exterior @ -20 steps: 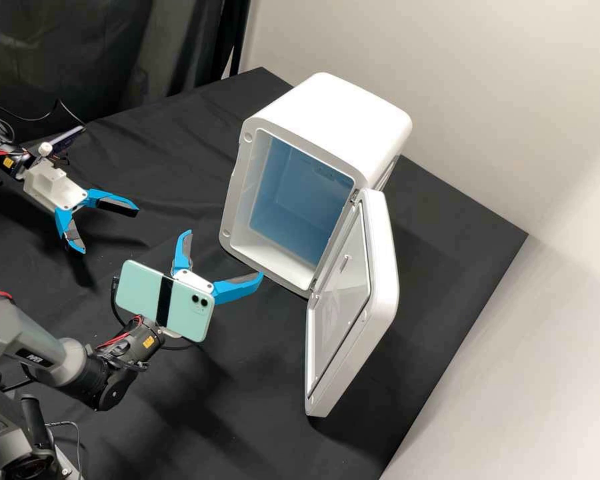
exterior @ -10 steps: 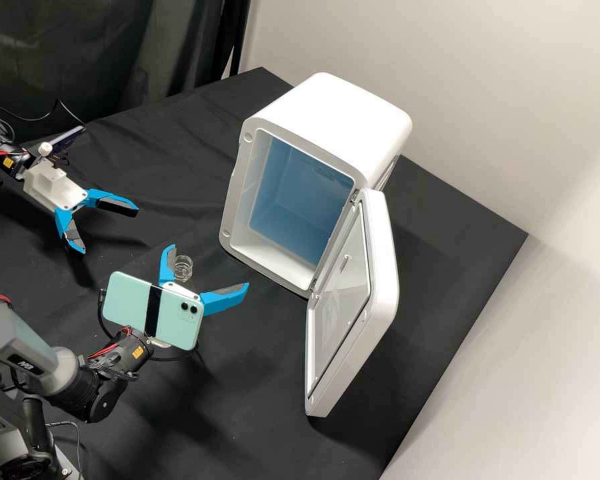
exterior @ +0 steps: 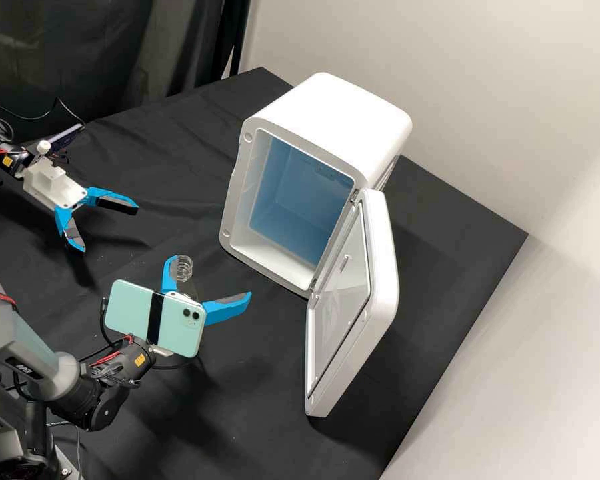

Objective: Place the flask in the incubator

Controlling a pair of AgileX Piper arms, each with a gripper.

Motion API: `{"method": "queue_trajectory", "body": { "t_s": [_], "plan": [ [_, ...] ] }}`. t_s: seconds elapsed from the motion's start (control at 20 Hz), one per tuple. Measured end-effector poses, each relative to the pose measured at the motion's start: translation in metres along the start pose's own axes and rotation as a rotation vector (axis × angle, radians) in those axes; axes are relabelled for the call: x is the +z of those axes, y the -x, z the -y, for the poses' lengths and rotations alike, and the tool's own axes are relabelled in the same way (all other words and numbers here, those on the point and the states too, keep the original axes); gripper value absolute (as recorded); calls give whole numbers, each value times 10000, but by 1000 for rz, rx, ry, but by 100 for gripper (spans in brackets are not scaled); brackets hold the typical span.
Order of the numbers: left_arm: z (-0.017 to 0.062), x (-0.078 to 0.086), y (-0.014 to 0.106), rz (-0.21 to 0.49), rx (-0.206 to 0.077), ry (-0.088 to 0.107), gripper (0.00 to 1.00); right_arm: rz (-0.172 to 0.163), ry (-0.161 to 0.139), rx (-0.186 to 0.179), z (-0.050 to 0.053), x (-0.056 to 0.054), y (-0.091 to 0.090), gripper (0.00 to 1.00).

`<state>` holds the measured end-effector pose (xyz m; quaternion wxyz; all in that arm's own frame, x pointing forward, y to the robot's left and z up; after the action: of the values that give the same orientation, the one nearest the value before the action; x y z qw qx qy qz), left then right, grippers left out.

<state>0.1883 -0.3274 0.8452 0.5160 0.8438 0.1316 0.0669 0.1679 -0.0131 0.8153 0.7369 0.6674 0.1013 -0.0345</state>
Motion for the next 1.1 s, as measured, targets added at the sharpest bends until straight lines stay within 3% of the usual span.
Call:
{"method": "queue_trajectory", "body": {
  "t_s": [0.35, 0.5, 0.7, 0.9, 1.05, 1.1],
  "plan": [
    [-19, 7, 6, 1, 8, -5, 100, -1, 1, 1, -2, -2, 1, 100],
    [-20, 7, 7, 2, 9, 11, 100, -9, 15, 13, -20, -27, 11, 100],
    [-18, 13, 7, 8, 7, 7, 100, -22, 34, 28, -42, -63, 25, 100],
    [-18, 13, 7, 8, 7, 7, 100, -29, 21, 38, -59, -88, 37, 100],
    [-18, 13, 7, 8, 7, 8, 100, -65, 8, 72, -105, -179, 72, 100],
    [-18, 13, 7, 8, 7, 10, 100, -100, 14, 74, -101, -250, 70, 100]
  ]
}}
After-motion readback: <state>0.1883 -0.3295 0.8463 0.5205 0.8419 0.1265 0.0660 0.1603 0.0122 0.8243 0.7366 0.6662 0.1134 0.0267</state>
